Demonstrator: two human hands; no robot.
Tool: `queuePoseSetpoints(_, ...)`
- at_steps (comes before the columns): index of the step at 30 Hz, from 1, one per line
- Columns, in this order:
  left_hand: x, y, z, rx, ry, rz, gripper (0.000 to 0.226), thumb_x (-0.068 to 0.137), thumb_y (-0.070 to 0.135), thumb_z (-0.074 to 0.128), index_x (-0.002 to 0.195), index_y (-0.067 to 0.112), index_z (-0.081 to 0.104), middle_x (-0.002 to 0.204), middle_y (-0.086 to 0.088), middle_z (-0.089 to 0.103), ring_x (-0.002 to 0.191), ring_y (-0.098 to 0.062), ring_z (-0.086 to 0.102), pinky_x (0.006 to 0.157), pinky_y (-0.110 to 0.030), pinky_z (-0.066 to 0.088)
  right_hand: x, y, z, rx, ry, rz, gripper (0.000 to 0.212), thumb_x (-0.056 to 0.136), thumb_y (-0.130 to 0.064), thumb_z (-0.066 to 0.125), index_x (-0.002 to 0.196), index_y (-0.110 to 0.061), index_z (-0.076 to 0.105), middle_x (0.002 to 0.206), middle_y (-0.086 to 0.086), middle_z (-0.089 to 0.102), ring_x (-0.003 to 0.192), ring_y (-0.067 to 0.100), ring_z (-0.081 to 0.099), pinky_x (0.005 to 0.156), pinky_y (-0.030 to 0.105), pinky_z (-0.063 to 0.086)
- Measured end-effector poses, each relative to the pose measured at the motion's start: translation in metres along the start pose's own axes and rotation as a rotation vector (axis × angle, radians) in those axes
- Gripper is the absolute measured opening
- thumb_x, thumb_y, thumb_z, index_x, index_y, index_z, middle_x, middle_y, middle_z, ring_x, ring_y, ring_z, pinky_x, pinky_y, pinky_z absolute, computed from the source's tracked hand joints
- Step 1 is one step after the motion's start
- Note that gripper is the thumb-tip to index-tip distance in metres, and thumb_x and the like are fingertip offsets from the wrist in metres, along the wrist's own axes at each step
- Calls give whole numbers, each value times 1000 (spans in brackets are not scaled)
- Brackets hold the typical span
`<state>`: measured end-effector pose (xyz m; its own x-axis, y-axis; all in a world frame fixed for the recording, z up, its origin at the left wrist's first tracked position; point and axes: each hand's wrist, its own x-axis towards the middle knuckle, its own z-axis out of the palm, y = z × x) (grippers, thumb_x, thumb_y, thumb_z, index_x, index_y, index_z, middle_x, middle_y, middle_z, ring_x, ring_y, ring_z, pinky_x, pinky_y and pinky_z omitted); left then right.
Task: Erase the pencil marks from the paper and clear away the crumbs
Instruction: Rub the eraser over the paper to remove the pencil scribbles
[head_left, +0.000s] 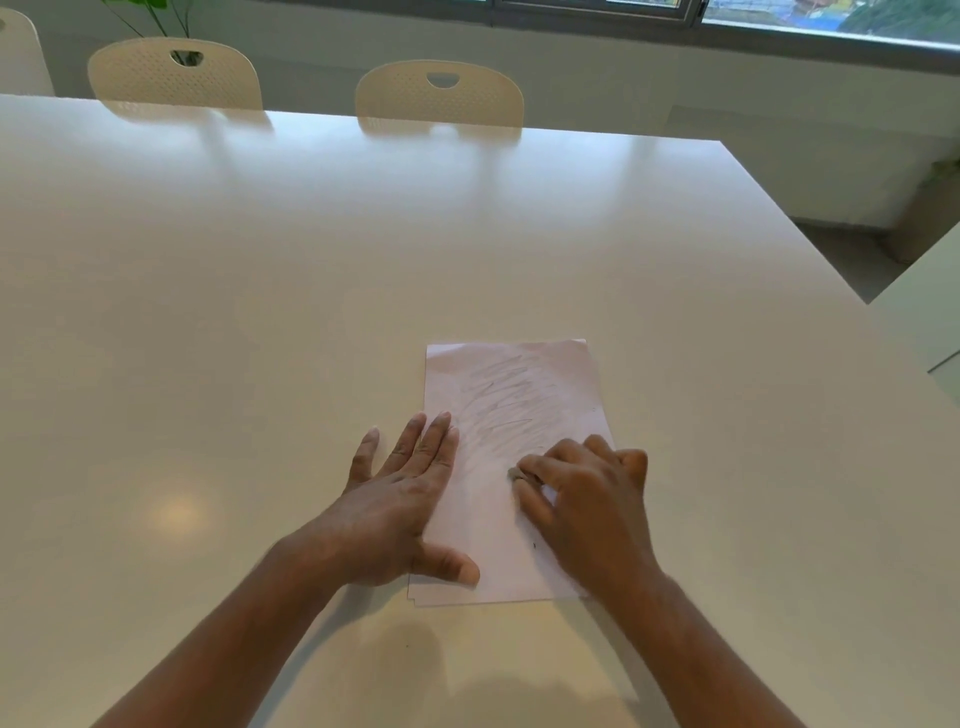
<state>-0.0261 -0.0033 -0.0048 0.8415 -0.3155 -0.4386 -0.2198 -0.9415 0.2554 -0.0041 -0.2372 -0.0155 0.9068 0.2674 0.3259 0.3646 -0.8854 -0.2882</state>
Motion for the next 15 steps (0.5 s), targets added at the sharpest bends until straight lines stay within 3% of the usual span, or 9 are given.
queuePoseSetpoints(6, 1, 0, 1, 8, -9, -1, 143, 74, 96, 50, 154, 20, -41, 157, 9, -54, 140, -7, -54, 122, -54, -28, -26, -28, 2, 201, -201, -154, 19, 94, -51, 60, 100, -44, 77, 89, -21, 67, 86, 2, 52, 78, 39, 28)
queuePoseSetpoints(11, 1, -1, 1, 8, 2, 6, 146, 70, 100, 49, 156, 20, -38, 158, 8, -52, 142, -7, -53, 122, -55, -28, 0, 5, -2, 45, 2, 69, 19, 93, -46, 60, 90, -39, 78, 85, -16, 70, 83, 11, 59, 74, 38, 27)
queuePoseSetpoints(15, 0, -1, 2, 3, 6, 19, 134, 71, 99, 48, 152, 41, -41, 156, 9, -55, 140, -8, -55, 120, -55, -29, -21, -20, 5, 137, -77, -67, 19, 94, -46, 61, 92, -37, 77, 85, -16, 66, 83, 9, 56, 75, 39, 29)
